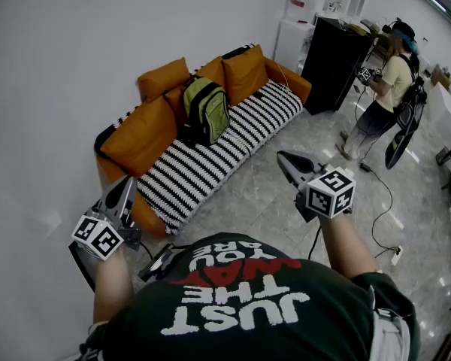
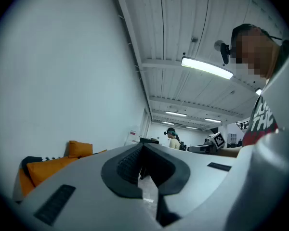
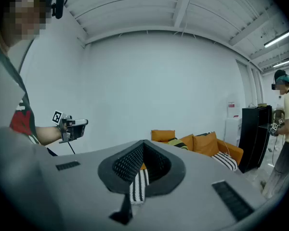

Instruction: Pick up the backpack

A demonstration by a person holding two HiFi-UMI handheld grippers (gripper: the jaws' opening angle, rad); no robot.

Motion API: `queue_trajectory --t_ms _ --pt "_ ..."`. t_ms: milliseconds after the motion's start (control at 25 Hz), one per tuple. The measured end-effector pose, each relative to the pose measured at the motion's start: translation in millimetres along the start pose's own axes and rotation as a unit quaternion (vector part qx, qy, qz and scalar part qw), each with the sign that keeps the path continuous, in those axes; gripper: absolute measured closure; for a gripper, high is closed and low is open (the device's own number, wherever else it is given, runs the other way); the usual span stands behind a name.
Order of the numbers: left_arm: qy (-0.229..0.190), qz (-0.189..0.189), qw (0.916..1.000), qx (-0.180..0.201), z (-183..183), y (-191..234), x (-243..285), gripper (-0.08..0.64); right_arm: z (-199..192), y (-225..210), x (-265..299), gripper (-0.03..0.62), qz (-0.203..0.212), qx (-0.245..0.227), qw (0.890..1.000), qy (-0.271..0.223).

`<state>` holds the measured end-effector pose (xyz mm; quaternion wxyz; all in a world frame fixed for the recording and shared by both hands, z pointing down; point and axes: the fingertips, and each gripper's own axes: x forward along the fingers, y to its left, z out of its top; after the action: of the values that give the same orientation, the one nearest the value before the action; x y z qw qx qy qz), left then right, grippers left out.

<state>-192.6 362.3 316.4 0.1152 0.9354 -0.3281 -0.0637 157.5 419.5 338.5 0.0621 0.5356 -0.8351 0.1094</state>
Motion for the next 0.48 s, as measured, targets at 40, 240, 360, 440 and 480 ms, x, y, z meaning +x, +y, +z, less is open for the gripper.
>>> queue_trajectory --t_ms 40,240,360,440,480 --pt "0.0 0.0 1.0 -0.001 -1.0 -1.4 1.7 0.549 0.4 -1.4 -0.3 0.566 0.001 -0.001 1.0 0.0" --pt "0.001 0.0 1.0 0.003 -5.5 -13.6 10.6 0.549 4.3 -11.0 -6.3 0.566 0.006 -0.01 1.0 -0.002" --pt "0.001 0.002 1.0 0.0 -5.1 -24.2 18.7 0.549 8.9 -19.2 -10.6 0.566 0.01 -0.013 1.0 -0.003" --pt "0.001 0.003 1.0 -0.001 -6.1 -30.7 24.0 0.549 10.8 -24.9 -13.6 0.566 0.012 -0.012 1.0 -0.003" --pt "0.002 0.003 1.0 -0.001 -7.0 -34.5 26.3 0.549 11.0 -27.8 -15.7 0.567 0.013 -0.01 1.0 -0.003"
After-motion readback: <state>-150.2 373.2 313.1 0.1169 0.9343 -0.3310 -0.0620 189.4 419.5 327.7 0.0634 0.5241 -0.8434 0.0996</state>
